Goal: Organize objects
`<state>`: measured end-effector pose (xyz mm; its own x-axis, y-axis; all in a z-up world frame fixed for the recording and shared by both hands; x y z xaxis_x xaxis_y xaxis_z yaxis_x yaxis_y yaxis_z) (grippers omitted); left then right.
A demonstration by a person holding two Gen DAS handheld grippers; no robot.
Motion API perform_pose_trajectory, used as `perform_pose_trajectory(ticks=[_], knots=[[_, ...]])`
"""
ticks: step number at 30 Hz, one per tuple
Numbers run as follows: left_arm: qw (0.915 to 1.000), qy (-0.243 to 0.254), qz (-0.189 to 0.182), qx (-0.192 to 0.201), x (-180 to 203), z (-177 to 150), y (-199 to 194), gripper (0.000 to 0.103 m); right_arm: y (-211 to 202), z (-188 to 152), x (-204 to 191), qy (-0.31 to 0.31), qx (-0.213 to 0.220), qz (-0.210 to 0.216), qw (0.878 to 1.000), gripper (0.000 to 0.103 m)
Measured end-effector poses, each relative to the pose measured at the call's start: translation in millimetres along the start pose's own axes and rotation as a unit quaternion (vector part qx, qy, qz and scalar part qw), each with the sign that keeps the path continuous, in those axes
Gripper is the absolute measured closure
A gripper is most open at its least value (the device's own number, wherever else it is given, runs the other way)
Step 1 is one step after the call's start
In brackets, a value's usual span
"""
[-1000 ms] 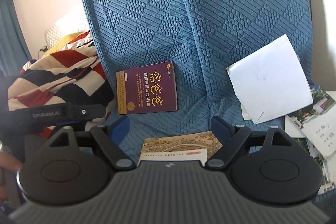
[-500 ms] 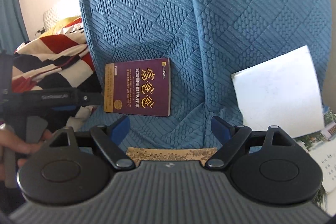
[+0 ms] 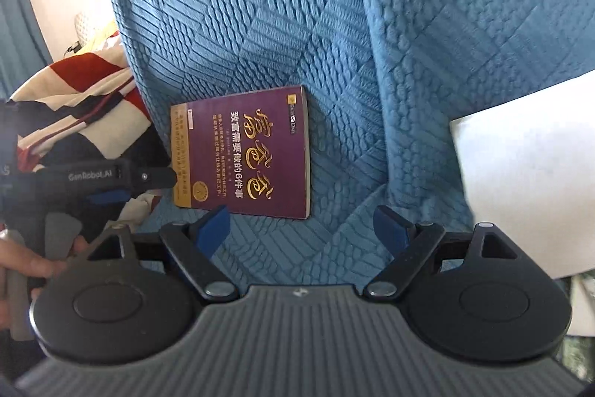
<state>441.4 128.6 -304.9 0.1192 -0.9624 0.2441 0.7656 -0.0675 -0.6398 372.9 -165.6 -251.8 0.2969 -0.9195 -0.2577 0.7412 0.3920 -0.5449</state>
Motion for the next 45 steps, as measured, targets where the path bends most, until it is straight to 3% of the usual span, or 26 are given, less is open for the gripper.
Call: perform_pose_trajectory(ticks=[7, 11, 22, 29, 33, 37, 45], knots=[[0.9986, 0.032, 0.033, -0.026, -13.7, 13.8, 41.4, 0.001, 45.7, -1.1, -10.5, -0.031, -0.019, 0.018, 0.999, 0.018], [0.9983, 0.017, 0.041, -0.039, -28.7, 19.3, 64.3, 0.001, 75.4, -5.5, -12.0, -0.029, -0.035, 0.032, 0.998, 0.018], [0.9976, 0.019, 0.024, -0.061, -41.8, 25.9, 110.7, 0.0, 137.4, -3.6, -16.0, -0.026, -0.049, 0.062, 0.997, 0.018], [0.9974, 0.01, -0.012, -0.07, -35.4, 21.7, 118.4, 0.001, 156.3, -4.3, -12.0, 0.016, -0.056, 0.077, 0.995, 0.018], [0.9972, 0.009, -0.011, -0.073, -37.7, 18.9, 120.5, 0.003, 161.2, -9.3, -0.3, 0.022, -0.061, 0.069, 0.996, 0.028], [0.9971, 0.01, -0.012, -0.075, -35.0, 20.2, 118.2, 0.008, 163.8, -10.2, 5.1, 0.048, -0.061, 0.08, 0.994, 0.031], [0.9969, 0.002, -0.009, -0.078, -37.4, 23.7, 90.2, 0.011, 162.0, -3.3, -4.6, 0.062, -0.072, 0.123, 0.988, 0.03]])
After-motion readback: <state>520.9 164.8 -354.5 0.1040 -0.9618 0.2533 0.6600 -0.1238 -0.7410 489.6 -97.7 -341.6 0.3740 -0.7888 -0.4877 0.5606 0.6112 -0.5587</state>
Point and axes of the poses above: each gripper's, at about its wrist camera, not at the fingertips, and y roughly the way its jaws point, x to its right, z to its top, the point moved 8 cm from there along y, roughly the way its jaws point, and after that the axes turned 5 degrees about x, right-handed, at the moved point
